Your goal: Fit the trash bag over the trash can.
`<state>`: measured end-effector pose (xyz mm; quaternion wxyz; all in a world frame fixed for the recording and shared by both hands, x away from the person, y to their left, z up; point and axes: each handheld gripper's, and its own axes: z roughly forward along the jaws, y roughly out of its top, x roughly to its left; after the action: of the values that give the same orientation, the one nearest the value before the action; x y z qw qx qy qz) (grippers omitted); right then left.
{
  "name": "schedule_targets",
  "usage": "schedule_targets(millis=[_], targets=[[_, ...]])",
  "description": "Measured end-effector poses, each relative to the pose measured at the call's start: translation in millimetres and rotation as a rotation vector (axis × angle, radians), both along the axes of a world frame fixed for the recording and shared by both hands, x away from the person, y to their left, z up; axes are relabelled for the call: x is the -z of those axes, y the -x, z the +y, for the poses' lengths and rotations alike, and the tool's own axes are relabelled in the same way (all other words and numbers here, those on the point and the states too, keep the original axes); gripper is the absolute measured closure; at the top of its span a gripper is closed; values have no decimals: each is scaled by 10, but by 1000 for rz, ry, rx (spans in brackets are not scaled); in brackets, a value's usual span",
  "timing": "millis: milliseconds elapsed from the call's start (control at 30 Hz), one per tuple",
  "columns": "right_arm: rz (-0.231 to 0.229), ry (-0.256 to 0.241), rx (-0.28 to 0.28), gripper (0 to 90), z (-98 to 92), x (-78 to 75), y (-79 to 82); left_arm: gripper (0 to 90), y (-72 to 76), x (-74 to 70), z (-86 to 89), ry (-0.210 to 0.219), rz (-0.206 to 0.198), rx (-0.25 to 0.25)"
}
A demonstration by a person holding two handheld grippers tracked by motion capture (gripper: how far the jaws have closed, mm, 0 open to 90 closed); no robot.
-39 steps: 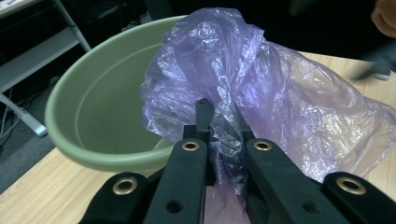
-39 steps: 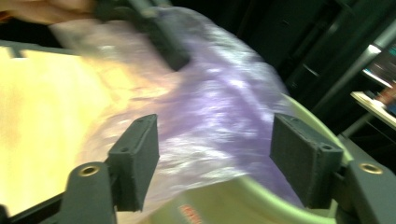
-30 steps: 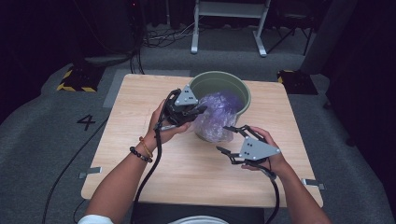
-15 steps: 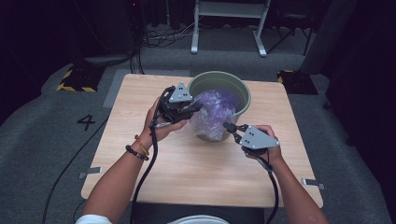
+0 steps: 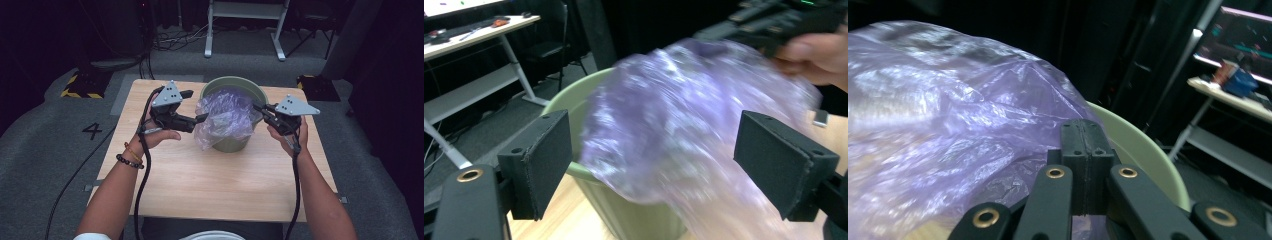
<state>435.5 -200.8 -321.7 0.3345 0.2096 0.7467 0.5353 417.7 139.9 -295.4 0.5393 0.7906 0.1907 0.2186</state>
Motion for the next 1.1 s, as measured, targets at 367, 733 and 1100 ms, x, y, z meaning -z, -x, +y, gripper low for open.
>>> schedule_targets(millis=[367, 733, 1100], targets=[[68, -33, 28, 900, 2, -2, -16, 214, 270, 160, -351, -189, -74, 46], [74, -47, -16, 591, -47, 44, 72, 891, 101, 196, -471, -228, -72, 77], [-2, -34, -68, 441, -114, 38, 493, 896, 51, 152, -480, -169, -30, 53]])
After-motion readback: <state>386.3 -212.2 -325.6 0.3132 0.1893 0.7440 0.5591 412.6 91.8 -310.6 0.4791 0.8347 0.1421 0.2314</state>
